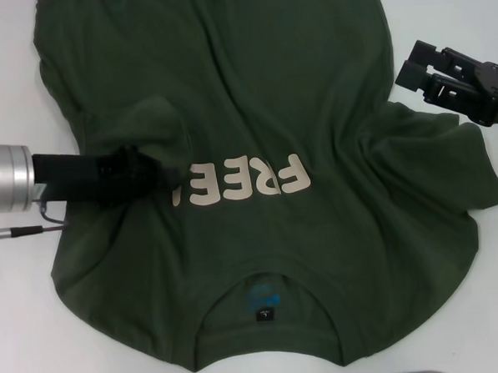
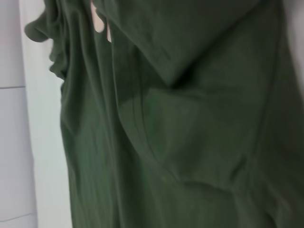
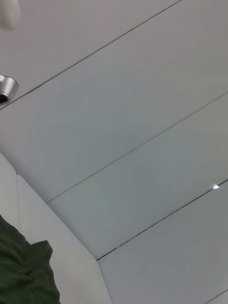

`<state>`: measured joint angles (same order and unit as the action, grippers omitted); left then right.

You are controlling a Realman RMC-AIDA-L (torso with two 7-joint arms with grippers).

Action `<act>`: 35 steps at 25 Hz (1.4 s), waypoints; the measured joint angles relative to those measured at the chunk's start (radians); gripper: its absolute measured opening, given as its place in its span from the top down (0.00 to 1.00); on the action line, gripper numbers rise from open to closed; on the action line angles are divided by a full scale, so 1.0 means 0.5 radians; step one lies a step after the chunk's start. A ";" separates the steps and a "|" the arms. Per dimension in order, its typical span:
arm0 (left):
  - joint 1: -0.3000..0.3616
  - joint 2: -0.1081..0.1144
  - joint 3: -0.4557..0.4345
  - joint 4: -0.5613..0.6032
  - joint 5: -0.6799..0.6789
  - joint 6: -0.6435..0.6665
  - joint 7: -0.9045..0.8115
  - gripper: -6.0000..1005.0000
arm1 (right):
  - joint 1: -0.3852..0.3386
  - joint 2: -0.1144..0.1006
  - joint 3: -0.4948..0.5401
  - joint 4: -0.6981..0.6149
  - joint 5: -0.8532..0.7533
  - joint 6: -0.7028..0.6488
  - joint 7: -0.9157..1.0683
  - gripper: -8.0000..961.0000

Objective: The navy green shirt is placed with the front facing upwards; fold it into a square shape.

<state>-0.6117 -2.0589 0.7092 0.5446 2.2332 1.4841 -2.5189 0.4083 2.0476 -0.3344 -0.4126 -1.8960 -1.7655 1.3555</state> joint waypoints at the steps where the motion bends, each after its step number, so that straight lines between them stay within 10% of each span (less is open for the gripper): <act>1: 0.008 -0.010 0.000 -0.001 -0.014 0.002 0.005 0.98 | 0.001 0.000 0.000 0.000 0.000 -0.003 -0.002 0.06; 20: 0.042 -0.200 0.002 -0.018 -0.211 0.044 0.117 0.98 | -0.010 -0.003 -0.003 0.000 -0.008 -0.019 0.003 0.06; 35: 0.063 -0.180 -0.035 -0.059 -0.224 -0.040 0.219 0.98 | -0.025 -0.006 -0.004 0.000 -0.004 -0.022 0.005 0.06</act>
<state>-0.5800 -2.1491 0.6915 0.5152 2.1213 1.4642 -2.4096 0.3956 2.0447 -0.3362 -0.4126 -1.8982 -1.7763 1.3581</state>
